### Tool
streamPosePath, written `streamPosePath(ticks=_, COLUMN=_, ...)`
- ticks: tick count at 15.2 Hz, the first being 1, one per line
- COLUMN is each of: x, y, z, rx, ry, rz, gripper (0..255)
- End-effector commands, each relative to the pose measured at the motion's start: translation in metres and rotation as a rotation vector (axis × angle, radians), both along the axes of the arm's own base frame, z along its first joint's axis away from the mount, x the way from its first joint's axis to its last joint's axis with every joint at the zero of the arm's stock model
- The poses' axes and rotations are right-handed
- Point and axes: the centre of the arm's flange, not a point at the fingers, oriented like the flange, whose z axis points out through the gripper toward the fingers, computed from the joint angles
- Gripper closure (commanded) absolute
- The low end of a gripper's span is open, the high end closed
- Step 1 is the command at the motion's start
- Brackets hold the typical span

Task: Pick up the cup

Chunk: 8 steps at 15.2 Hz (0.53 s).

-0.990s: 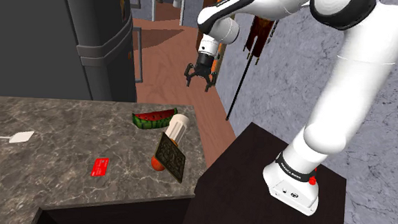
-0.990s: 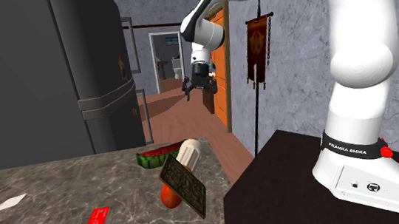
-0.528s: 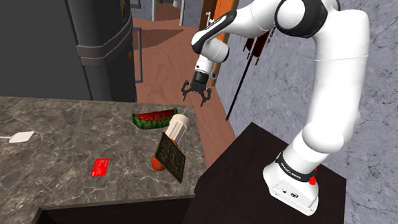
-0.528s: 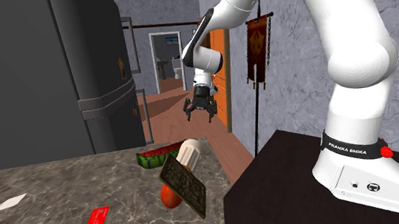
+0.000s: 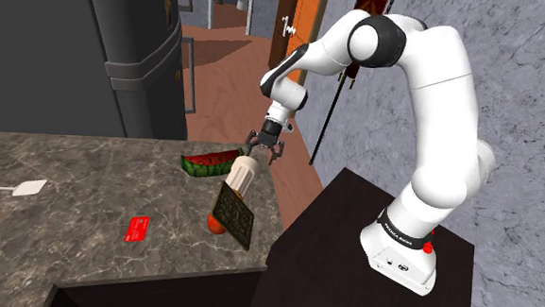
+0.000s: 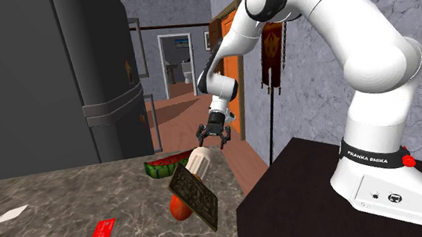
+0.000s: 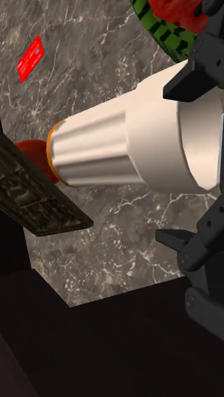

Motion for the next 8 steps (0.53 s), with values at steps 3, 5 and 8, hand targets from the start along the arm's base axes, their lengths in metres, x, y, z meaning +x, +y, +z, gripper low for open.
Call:
streamPosePath(ticks=3, x=-0.01, y=0.006, z=-0.043, rx=0.007, ry=0.046, rz=0.004, gripper=0)
streamPosePath(ticks=5, x=-0.01, y=0.006, z=-0.054, rx=0.007, ry=0.046, rz=0.004, gripper=0)
streamPosePath(ticks=8, x=-0.01, y=0.006, z=-0.062, rx=0.007, ry=0.046, rz=0.004, gripper=0)
